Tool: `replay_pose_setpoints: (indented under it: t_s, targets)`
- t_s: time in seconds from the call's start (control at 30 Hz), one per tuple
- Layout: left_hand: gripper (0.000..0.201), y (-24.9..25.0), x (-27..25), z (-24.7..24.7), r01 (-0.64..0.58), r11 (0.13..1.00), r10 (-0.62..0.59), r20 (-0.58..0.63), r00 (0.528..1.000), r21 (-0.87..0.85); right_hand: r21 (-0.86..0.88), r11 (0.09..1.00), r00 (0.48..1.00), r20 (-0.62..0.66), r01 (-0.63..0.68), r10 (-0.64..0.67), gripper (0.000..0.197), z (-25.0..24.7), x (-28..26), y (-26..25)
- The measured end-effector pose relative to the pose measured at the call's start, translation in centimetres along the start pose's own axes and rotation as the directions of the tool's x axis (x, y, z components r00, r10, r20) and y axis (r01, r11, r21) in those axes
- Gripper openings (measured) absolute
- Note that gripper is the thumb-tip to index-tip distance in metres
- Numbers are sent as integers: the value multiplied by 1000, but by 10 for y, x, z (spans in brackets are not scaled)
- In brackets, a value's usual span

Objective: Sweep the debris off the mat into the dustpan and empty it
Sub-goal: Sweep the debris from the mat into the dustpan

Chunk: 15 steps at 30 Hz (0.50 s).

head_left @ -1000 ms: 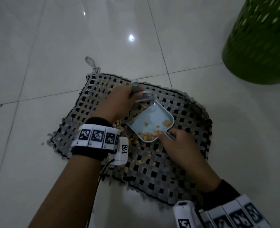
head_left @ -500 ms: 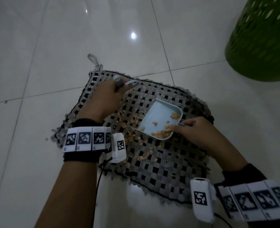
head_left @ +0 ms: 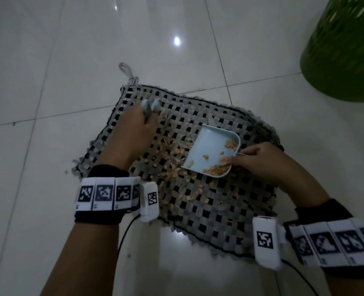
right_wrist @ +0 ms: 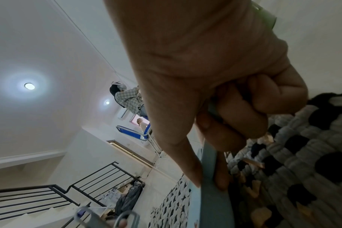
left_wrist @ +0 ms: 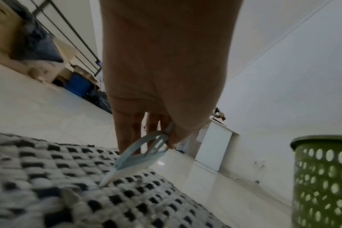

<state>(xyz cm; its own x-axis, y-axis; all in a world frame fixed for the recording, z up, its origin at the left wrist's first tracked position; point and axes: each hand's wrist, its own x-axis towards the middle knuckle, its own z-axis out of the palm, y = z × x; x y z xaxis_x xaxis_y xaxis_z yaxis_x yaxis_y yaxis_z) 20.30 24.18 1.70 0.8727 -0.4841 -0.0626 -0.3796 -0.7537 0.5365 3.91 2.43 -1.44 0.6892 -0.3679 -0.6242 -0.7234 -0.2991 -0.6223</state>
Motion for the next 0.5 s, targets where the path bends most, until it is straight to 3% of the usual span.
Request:
replay_pose_setpoints:
  t_s: [0.07, 0.13, 0.27, 0.4, 0.5]
  targets:
    - [30, -21, 2, 0, 67, 992, -60, -68, 996, 107, -11, 1000, 1000, 7, -2, 2, 34, -2, -1, -2]
    - [26, -30, -2, 10, 134, 978, -129, -39, 991, 161, -15, 1000, 1000, 7, -8, 9, 31, -3, -4, -4]
    - [27, -3, -19, 39, 141, 950, -137, -34, 990, 278, -40, 999, 1000, 4, -9, 10, 37, -4, -5, -7]
    - [28, 29, -31, 59, 158, 954, -145, -69, 987, 257, -55, 998, 1000, 16, -13, 14, 49, -6, -3, -7]
    - [27, 46, -38, 70, 115, 976, -108, -47, 993, 186, -59, 998, 999, 37, -27, 29, 40, -8, -3, -6]
